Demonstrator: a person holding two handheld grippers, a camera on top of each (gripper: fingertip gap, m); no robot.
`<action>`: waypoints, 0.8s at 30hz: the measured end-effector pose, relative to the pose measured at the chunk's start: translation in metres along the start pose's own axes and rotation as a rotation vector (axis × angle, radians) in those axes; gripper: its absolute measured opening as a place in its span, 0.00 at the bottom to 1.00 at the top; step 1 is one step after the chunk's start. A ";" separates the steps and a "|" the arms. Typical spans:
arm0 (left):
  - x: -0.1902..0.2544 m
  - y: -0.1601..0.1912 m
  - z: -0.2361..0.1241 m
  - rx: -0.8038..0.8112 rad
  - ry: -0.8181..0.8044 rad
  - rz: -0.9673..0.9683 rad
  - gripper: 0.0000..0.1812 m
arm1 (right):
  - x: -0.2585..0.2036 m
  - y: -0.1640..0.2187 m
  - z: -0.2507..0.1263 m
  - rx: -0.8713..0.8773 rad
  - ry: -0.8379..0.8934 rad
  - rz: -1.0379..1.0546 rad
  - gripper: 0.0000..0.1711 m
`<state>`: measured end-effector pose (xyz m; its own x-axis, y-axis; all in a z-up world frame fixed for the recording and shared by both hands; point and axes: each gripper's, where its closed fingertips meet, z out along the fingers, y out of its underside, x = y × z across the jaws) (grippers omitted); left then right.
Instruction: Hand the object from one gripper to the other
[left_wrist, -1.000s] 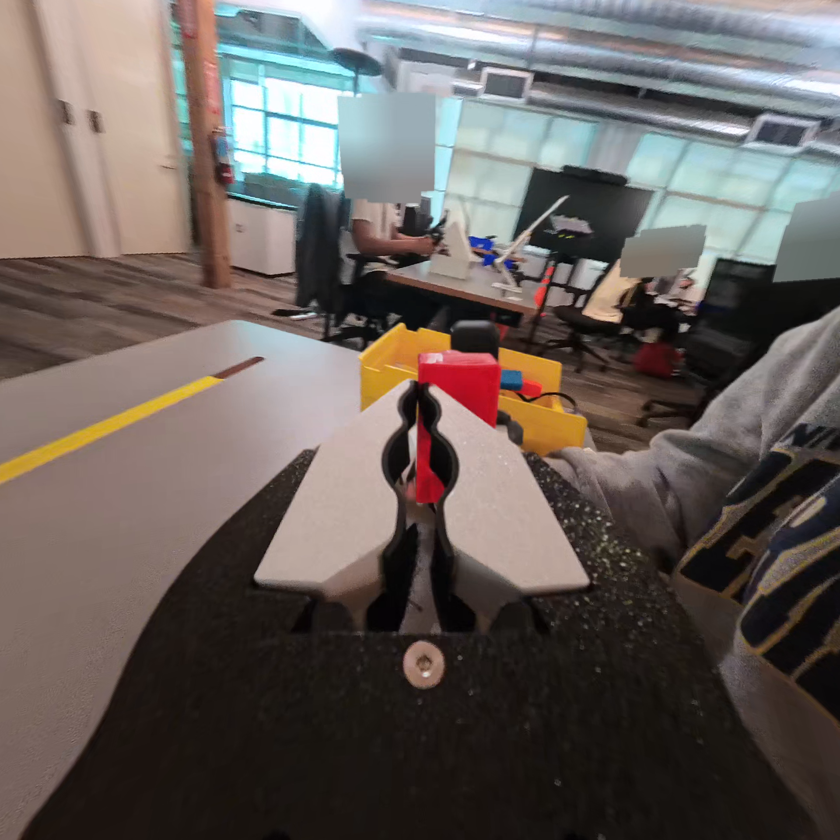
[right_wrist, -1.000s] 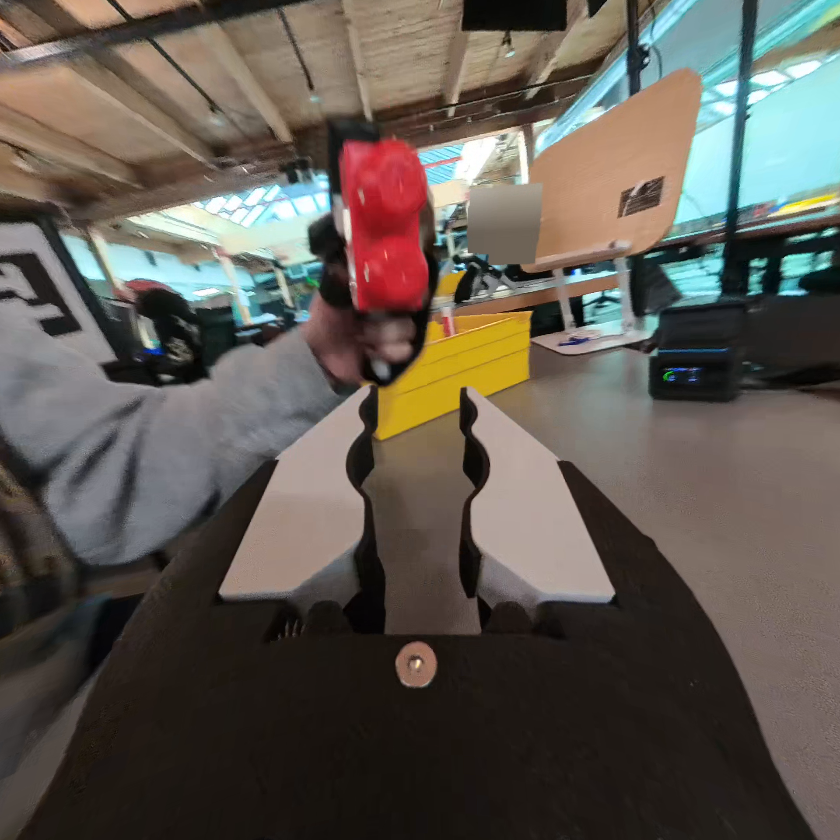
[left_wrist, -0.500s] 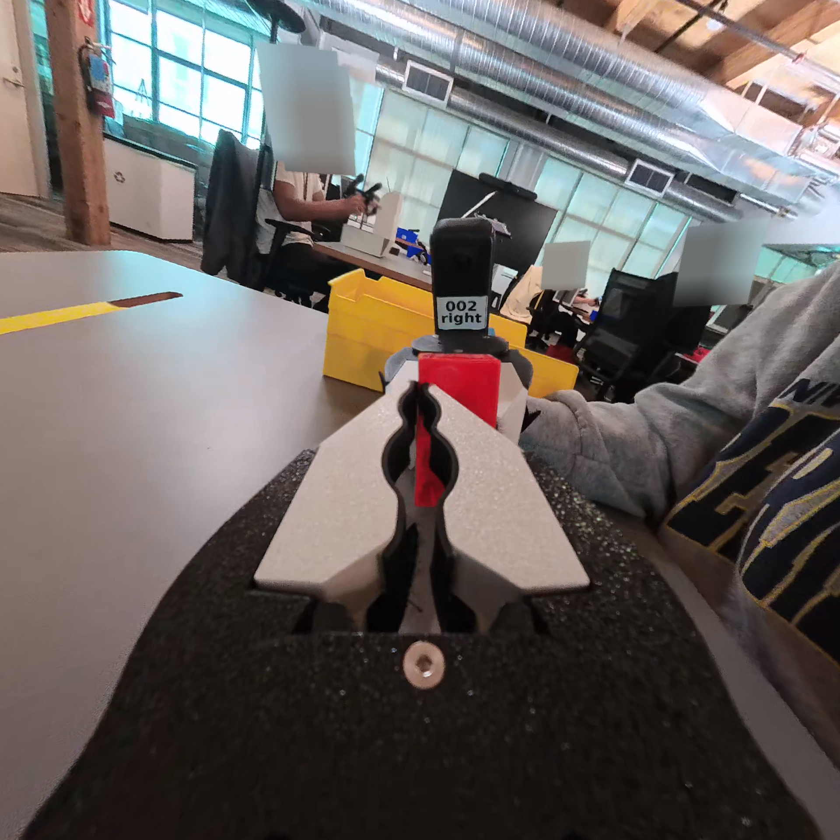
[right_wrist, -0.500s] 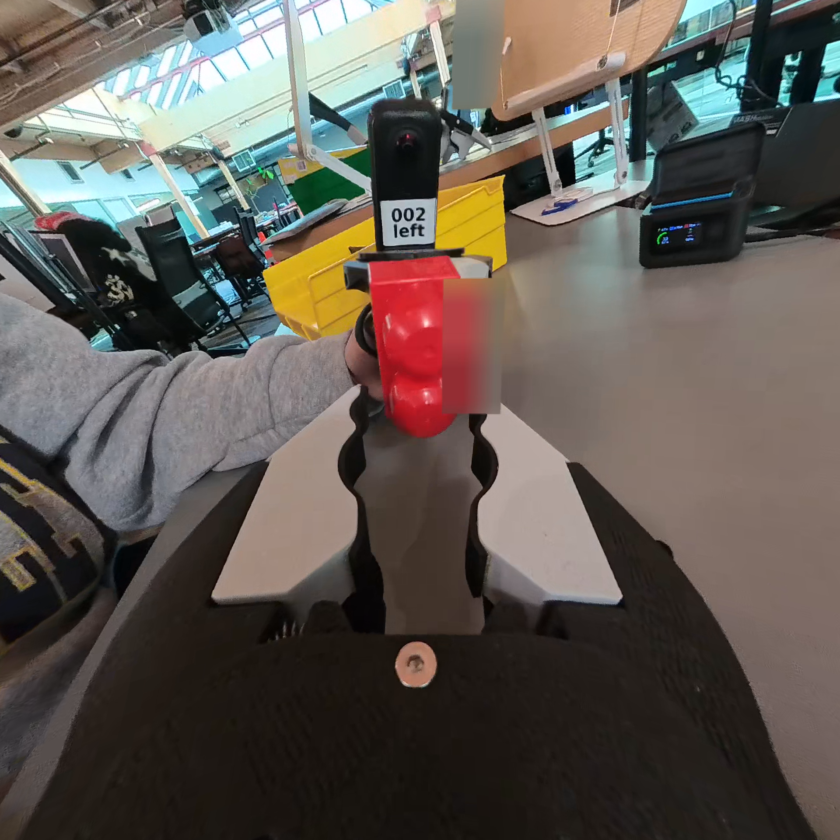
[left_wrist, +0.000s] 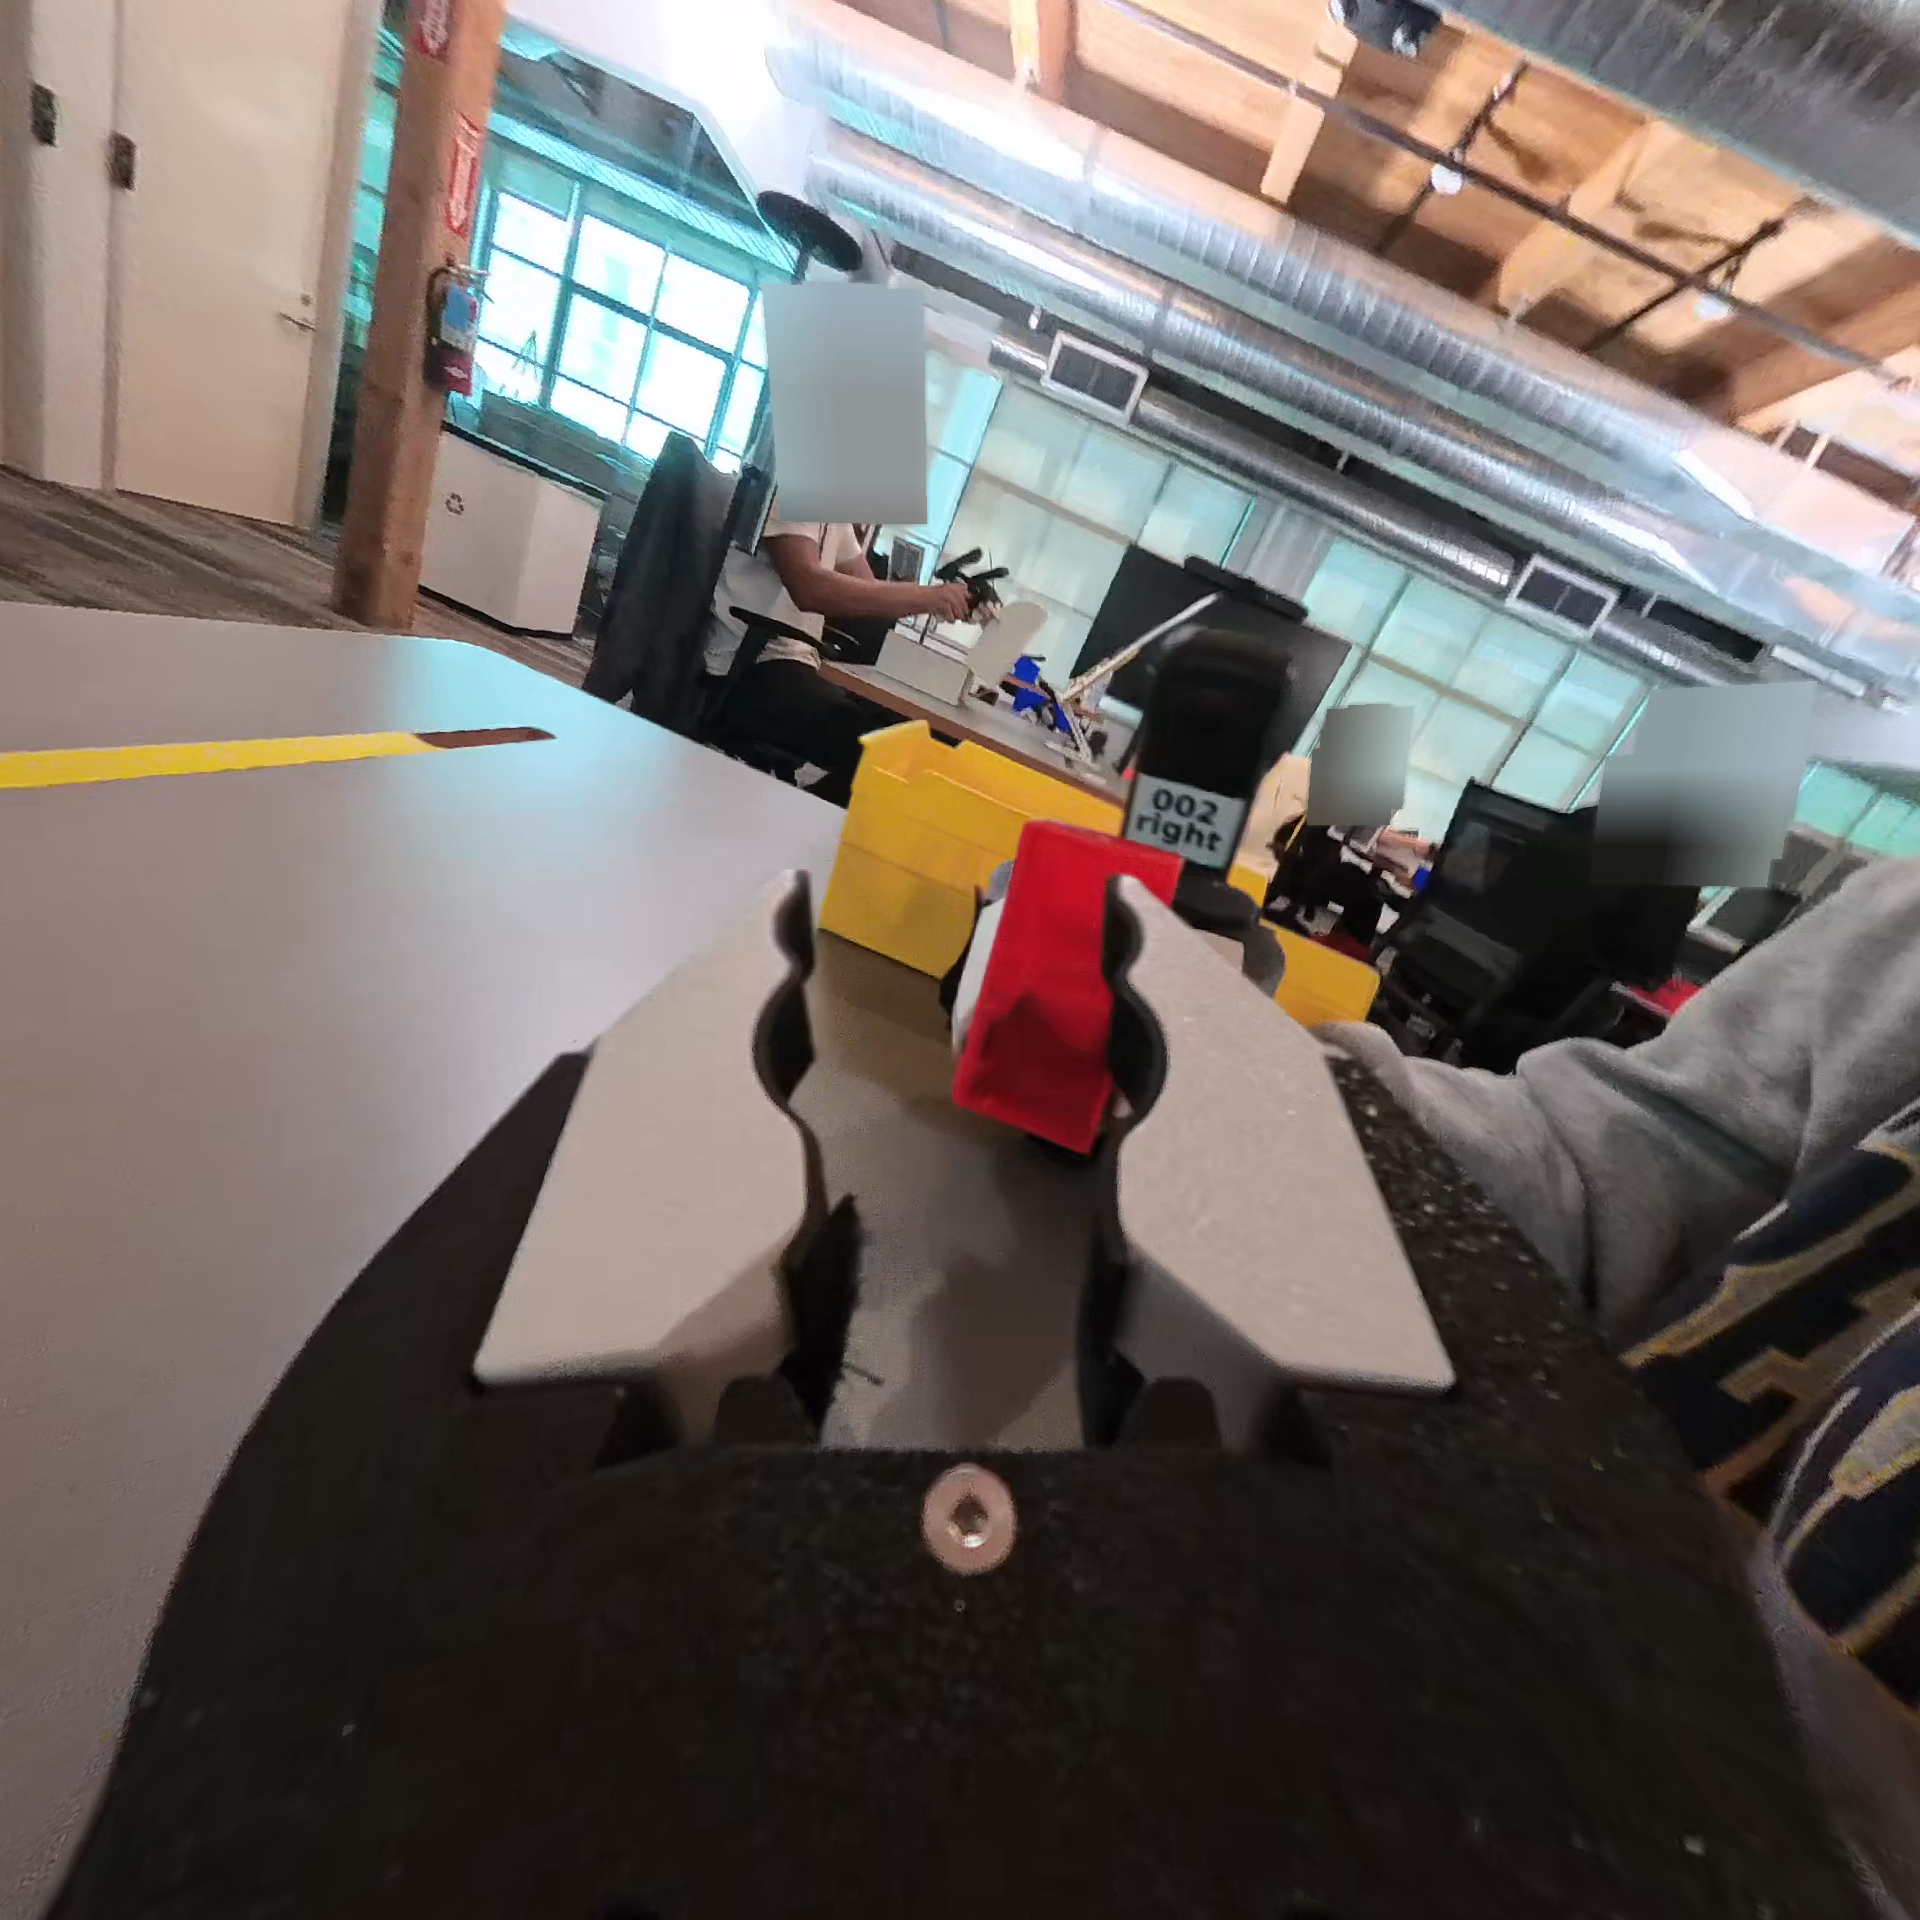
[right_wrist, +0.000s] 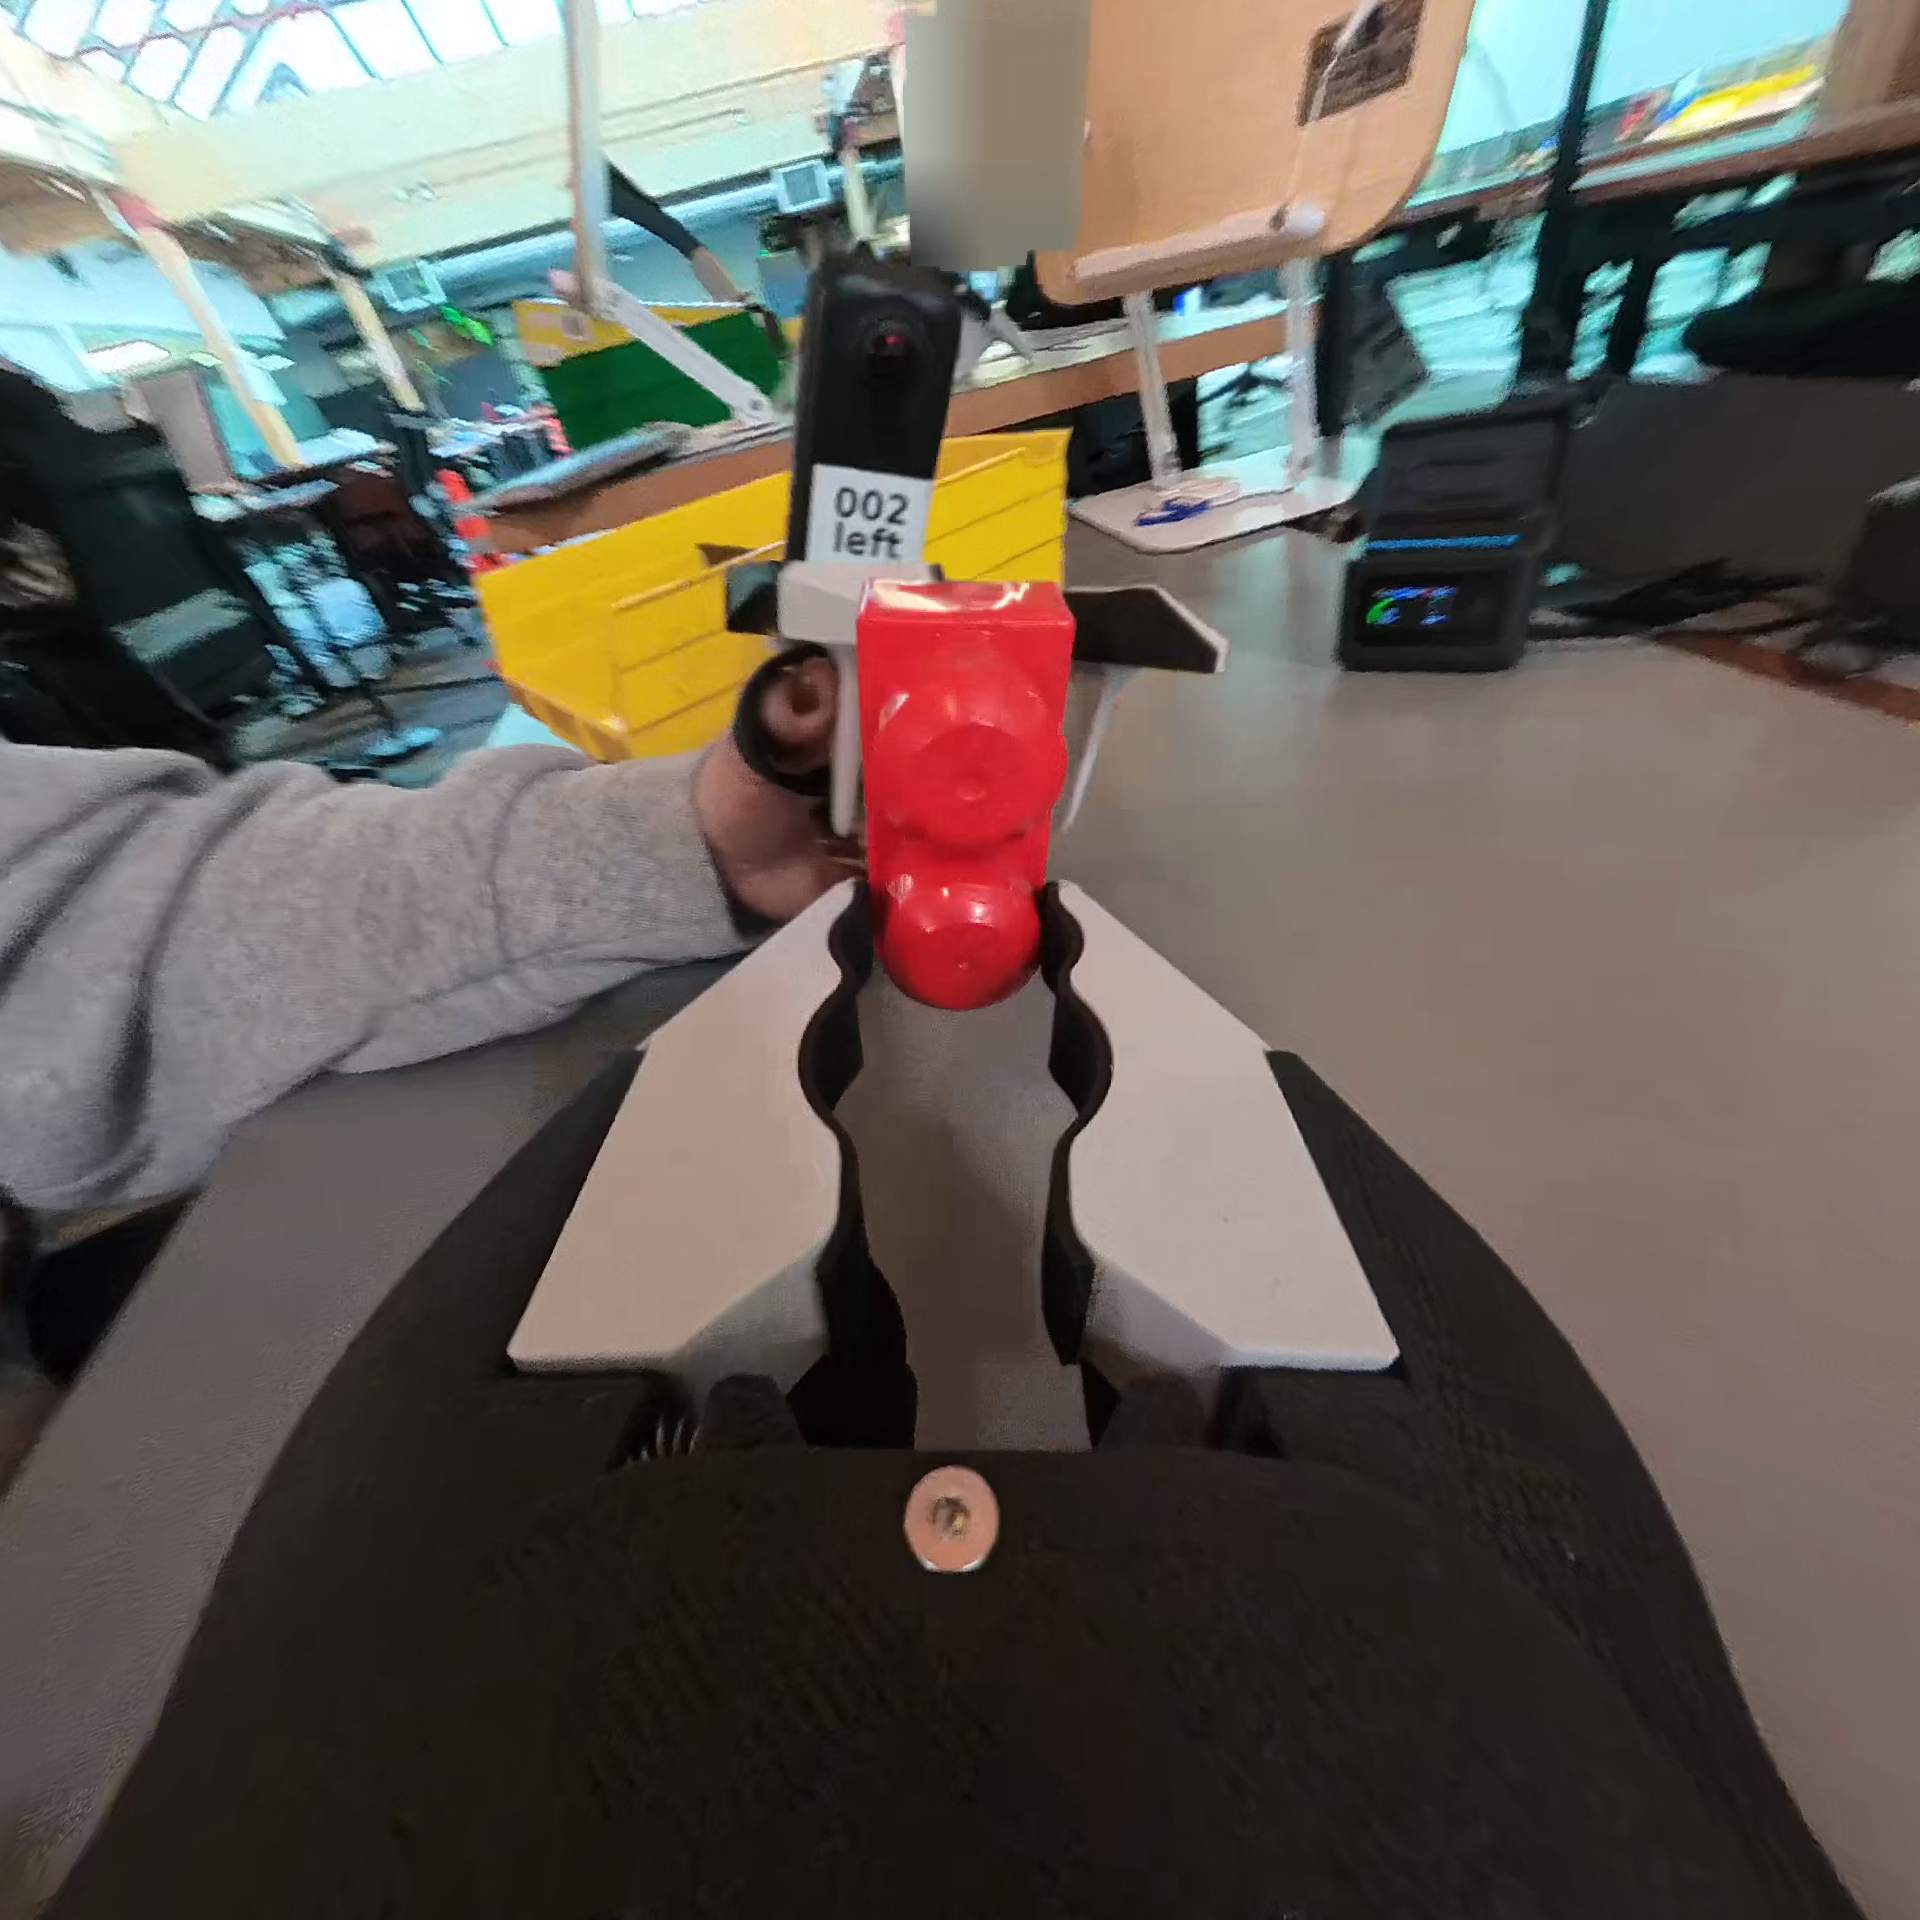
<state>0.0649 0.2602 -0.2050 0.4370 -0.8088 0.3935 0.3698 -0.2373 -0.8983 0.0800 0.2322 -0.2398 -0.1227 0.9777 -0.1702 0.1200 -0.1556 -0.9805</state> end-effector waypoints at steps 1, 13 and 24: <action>-0.001 -0.003 -0.003 0.014 0.004 -0.028 0.33 | 0.005 -0.002 -0.002 0.003 0.054 -0.064 0.18; 0.034 0.027 0.008 -0.154 0.323 -0.432 0.75 | -0.005 -0.010 0.002 -0.064 0.368 -1.026 0.18; 0.073 0.041 -0.001 -0.287 0.546 -0.483 0.50 | -0.019 -0.010 0.009 -0.053 0.365 -1.173 0.18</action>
<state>0.1115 0.1912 -0.2133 -0.2113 -0.7127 0.6688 0.1574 -0.7002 -0.6964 0.0723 0.2138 -0.2275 0.0983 0.5051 0.8574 0.1633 0.8417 -0.5146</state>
